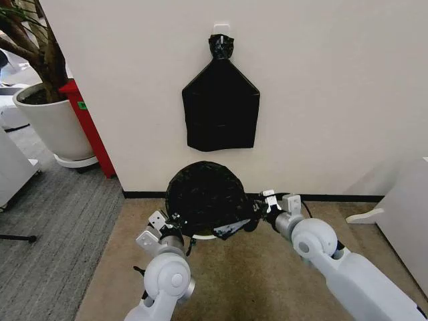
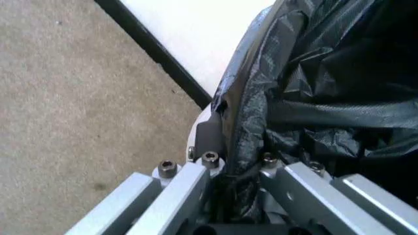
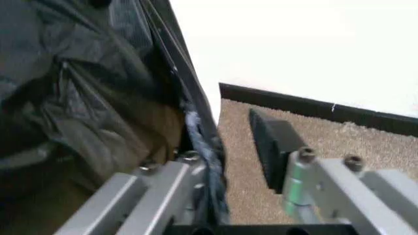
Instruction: Place the garbage bag over the trash bin.
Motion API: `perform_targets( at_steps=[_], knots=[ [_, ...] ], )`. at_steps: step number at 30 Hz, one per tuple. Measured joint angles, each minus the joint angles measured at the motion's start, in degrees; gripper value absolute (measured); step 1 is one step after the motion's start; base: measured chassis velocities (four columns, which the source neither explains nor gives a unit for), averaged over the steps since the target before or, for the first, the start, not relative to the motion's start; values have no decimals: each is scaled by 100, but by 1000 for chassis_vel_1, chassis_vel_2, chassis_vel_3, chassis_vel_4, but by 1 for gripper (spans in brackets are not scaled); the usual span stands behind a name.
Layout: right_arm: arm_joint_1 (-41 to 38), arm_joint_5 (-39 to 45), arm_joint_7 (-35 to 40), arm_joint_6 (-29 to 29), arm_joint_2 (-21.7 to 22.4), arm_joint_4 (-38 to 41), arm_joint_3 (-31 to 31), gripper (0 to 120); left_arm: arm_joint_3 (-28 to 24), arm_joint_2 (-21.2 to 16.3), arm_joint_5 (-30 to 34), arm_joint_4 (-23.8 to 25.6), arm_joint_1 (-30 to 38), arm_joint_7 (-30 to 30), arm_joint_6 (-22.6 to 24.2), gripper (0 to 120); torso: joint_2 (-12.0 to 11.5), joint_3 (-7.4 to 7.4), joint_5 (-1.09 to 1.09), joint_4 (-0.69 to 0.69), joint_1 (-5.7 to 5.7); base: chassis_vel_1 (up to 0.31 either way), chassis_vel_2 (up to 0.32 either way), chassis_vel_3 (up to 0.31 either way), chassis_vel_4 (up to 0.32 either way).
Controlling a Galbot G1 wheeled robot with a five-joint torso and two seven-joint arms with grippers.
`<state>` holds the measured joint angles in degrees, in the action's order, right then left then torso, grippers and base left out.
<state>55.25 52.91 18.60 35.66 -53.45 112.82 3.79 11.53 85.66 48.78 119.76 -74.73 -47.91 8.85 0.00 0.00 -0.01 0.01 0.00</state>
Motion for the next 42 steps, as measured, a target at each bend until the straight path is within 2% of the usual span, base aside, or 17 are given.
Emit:
perform_targets(
  at_steps=[3,7,10,15,16,17,22,34,42],
  knots=[
    [105,-66,-9,-4,-33,8,0,27,34,87,67,-2,31,-33,0,0,0,0,0,-1,0,0,0,0,0],
    [320,-229,-96,-43,-80,6,36,46,78,151,99,-17,58,-64,-10,0,0,0,1,-1,0,0,0,0,0],
    [382,-239,-107,-45,-81,30,63,53,113,152,111,-49,72,-72,-29,0,0,0,1,-1,0,0,0,0,0],
    [522,-293,-122,-53,-85,76,97,73,197,227,158,-118,146,-93,-66,0,0,0,1,-1,0,0,0,0,0],
    [549,-316,-132,-60,-91,83,98,79,197,249,160,-124,161,-96,-66,0,0,0,1,-1,0,0,0,0,0],
    [549,-316,-132,-60,-91,83,98,79,197,249,160,-124,161,-96,-66,0,0,0,1,-1,0,0,0,0,0],
    [526,-333,-134,-67,-81,181,227,97,183,271,129,-217,156,-97,-87,0,0,0,1,-1,0,0,0,0,0],
    [702,-218,-77,-56,33,787,695,100,296,271,96,-437,184,-83,-145,0,0,0,0,-1,0,0,0,0,0],
    [723,715,400,-73,-29,1202,849,100,305,306,36,-527,165,-61,-185,0,0,0,0,0,0,0,0,0,0]
  ],
)
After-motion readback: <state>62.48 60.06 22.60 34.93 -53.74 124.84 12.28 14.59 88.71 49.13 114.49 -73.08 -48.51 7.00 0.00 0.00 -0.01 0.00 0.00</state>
